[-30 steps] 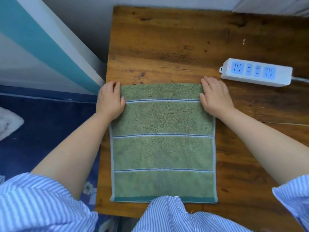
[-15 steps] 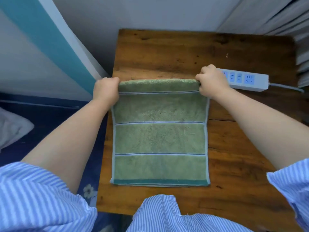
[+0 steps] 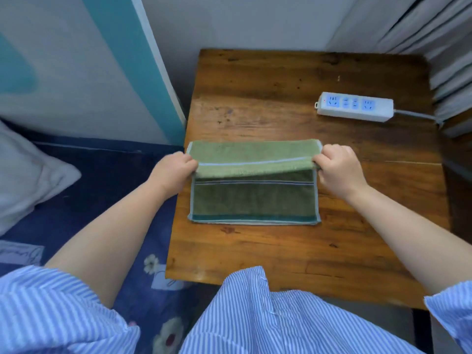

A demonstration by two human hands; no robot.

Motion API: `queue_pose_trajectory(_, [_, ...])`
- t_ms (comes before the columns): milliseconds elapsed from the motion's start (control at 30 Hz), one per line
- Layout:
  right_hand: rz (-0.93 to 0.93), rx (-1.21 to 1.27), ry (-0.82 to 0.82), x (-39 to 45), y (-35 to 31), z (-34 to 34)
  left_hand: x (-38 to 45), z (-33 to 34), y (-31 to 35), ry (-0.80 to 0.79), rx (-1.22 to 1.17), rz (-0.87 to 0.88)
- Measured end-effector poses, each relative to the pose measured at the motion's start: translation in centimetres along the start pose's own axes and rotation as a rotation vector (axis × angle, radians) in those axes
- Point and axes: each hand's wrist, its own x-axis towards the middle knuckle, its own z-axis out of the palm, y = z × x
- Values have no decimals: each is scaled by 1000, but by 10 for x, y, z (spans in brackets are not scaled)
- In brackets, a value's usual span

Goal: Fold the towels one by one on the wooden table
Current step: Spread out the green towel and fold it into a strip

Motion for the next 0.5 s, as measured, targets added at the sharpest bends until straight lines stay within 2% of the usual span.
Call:
queue_pose_trajectory(67, [-9, 17, -45, -21, -10, 7, -15, 16, 7, -43, 16, 17])
queue_pose_trajectory(200, [-9, 17, -157, -53, -28, 19, -34, 45, 20, -272, 207, -50])
queue_pose_trajectory(300, [-7, 0, -245, -68, -38, 27, -43, 61, 31, -294, 213, -27])
queue_pose_trajectory(367, [-8, -5, -256, -73, -42, 34, -45, 69, 34, -321, 222, -31])
queue_pose_trajectory(500, [-58, 17, -177, -79, -44, 44, -45, 77, 39, -382, 245, -36])
